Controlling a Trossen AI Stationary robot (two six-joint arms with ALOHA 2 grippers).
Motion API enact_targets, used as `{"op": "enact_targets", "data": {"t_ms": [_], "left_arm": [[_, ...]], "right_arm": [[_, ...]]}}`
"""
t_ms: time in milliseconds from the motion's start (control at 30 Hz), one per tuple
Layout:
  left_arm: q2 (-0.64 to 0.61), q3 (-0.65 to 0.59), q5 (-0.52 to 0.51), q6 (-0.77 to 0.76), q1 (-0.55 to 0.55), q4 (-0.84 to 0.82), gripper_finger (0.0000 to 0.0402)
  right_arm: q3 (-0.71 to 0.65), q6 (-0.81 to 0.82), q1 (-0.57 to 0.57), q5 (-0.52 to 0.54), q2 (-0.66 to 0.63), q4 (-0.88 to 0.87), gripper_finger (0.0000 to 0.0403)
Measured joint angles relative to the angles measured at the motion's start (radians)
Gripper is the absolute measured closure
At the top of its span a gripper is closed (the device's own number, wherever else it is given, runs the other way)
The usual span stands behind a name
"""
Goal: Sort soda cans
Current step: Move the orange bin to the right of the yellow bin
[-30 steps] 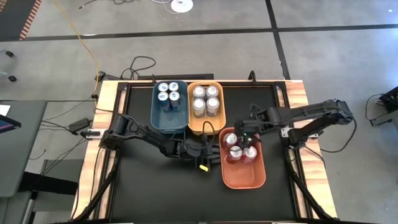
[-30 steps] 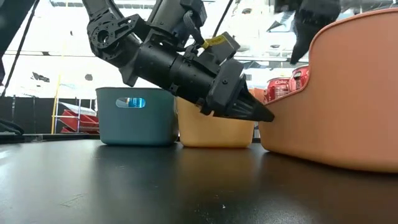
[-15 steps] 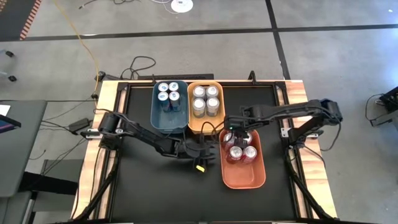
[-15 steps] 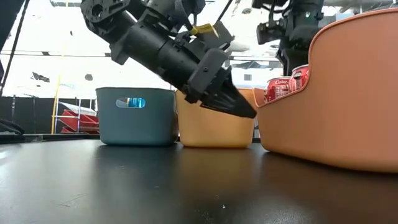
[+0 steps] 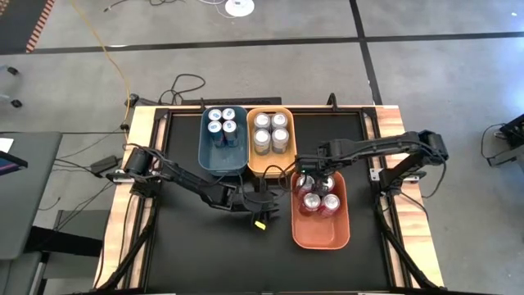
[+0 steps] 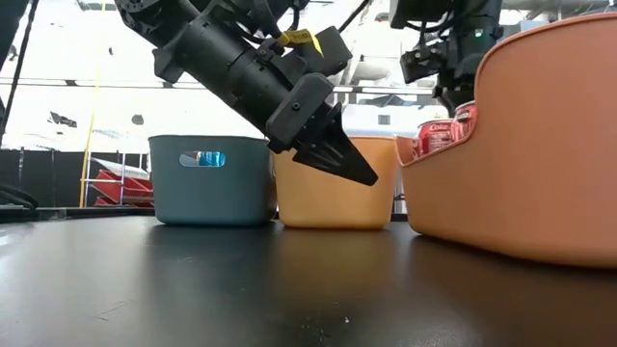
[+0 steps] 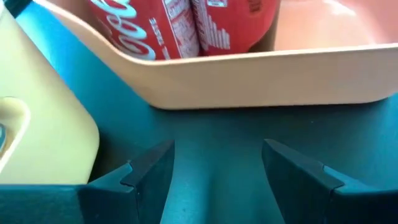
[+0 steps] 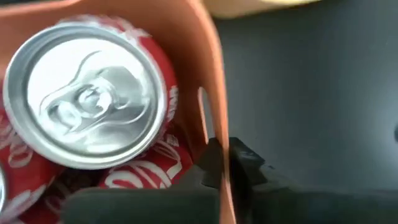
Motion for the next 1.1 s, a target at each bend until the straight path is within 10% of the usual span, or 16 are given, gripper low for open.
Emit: {"op": "enact_targets", "data": {"t_ms": [667, 1100], "left_arm": [[-0.029, -0.001, -0.005, -0.076, -0.036, -0.157, 0.0165], [-0.239, -0.001, -0.194, -0.08, -0.119, -0.409, 0.0165]], "right_arm": [[-0.039, -0.155, -0.106, 0.044, -0.011, -0.047, 0.0398], [-0.041, -0.272, -0.21, 0.125, -0.01, -0.02, 0.0399]]}}
